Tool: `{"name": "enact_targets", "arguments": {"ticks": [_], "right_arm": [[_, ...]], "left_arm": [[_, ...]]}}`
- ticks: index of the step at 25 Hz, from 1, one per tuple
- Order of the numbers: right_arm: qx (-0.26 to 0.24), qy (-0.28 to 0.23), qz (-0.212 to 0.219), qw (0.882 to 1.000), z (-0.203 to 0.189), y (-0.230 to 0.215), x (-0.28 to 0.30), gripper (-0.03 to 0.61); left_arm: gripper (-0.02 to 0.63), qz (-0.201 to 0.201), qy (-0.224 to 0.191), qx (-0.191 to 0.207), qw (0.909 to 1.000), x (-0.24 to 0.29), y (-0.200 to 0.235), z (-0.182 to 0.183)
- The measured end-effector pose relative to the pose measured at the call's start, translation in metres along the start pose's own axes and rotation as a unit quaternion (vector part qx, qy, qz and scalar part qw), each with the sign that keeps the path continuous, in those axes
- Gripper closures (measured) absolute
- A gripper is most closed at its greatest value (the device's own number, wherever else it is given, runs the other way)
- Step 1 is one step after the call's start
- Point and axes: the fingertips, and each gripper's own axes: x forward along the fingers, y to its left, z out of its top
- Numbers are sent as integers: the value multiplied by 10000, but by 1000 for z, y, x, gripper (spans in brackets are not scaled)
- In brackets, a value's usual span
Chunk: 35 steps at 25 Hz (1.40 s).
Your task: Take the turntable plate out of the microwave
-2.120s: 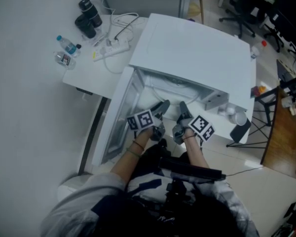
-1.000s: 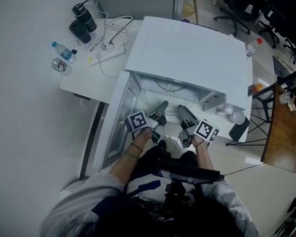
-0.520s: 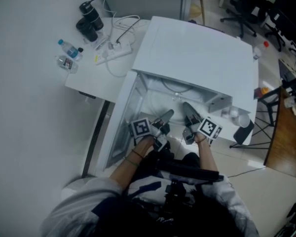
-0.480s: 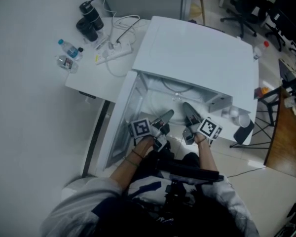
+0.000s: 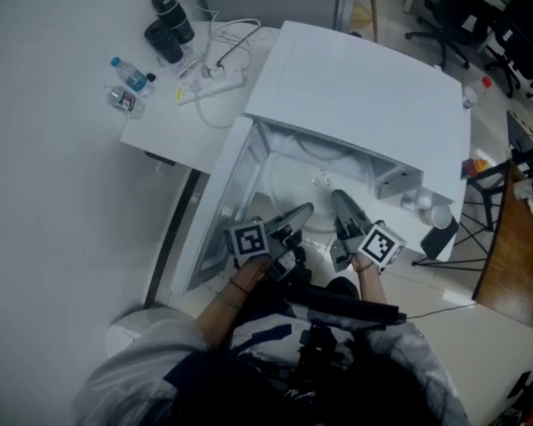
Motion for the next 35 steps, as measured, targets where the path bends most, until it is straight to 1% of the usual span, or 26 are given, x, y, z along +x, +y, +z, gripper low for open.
{"name": "enact_targets", "arguments": {"ticks": [2,7,10,14,17,25,28,32,35], "right_arm": [[-15,63,125,9999,-4,10,-5,480],[-217,231,389,9987,-13,32,-23,480],[-271,279,454,9982,-18,41,-40,482],[-440,317,706,9960,-16,59,-69,482],[-496,346,815,9948,-18,68,-96,482],[-683,364,1089,9910,-30,81,-181,482],[-754,371,1043,9910,-35,86,-214,482],[-779,407,1039,9907,-47,87,-256,483],[-770,437,1094,9900,-57,88,-280,482]], "left_arm": [[565,-110,-85,-67,9999,-6,-8,-5],[560,-308,-314,51,9990,-22,-31,-20],[560,-376,-434,218,9981,-30,-47,-34],[560,-503,-675,347,9958,-35,-72,-56],[560,-484,-768,444,9949,-41,-89,-80],[558,-725,-979,648,9904,-51,-134,-158],[558,-813,-1047,725,9885,-55,-148,-188],[558,-800,-1114,721,9879,-63,-161,-229],[558,-704,-1139,754,9881,-71,-164,-255]]}}
